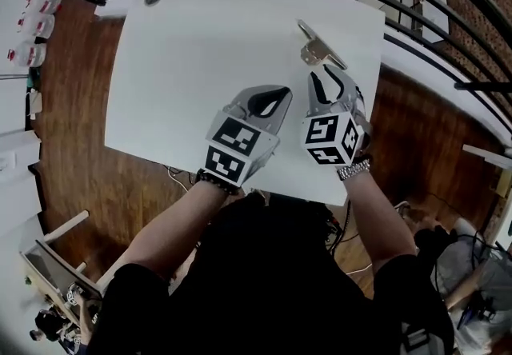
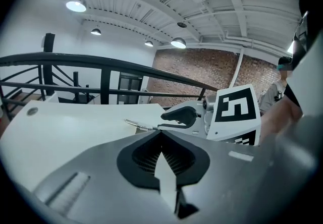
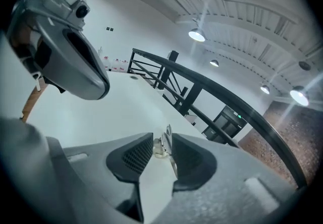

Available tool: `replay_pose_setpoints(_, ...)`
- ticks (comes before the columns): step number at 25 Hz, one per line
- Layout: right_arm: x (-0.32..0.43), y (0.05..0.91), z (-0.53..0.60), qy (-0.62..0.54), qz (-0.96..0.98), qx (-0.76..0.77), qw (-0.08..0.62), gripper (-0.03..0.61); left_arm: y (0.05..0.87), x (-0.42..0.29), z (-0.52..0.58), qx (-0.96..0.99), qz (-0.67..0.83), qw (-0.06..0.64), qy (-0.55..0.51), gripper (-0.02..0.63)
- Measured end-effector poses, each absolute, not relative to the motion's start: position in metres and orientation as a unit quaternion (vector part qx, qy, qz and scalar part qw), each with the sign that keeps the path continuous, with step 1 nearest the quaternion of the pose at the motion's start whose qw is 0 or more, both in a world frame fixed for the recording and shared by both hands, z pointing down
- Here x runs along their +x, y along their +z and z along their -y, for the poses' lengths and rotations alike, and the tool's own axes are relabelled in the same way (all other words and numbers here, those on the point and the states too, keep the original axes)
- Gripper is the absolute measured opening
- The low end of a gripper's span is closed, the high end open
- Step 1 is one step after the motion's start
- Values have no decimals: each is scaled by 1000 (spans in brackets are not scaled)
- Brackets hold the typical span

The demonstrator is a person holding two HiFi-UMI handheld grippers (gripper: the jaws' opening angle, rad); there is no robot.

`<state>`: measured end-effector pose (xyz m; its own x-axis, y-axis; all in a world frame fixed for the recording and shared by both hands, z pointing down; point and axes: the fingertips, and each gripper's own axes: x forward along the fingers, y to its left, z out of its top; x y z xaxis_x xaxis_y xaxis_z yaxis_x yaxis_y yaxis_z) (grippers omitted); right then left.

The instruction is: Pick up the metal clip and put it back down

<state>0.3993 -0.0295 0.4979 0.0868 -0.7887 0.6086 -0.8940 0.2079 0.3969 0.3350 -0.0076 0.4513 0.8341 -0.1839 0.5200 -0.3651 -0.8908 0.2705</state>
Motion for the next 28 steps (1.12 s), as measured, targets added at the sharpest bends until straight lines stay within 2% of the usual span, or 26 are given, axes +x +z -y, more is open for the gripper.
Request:
replay_pose_setpoints(8, 410, 537, 63, 66, 671, 602, 427, 119, 479, 345, 30, 928, 155, 203, 270, 14)
replay_pose_setpoints(19, 419, 569, 79, 38, 659, 578, 479, 117, 498, 340, 38, 916, 177, 215, 287, 14)
replay_pose_setpoints(23, 422, 572, 79, 26, 655, 576, 488, 55, 500, 337, 35, 914, 182, 217, 291, 14)
replay_pose_setpoints(28, 428, 562, 82, 2, 644, 591, 486, 24, 498, 333, 36, 913, 187, 215, 291, 14)
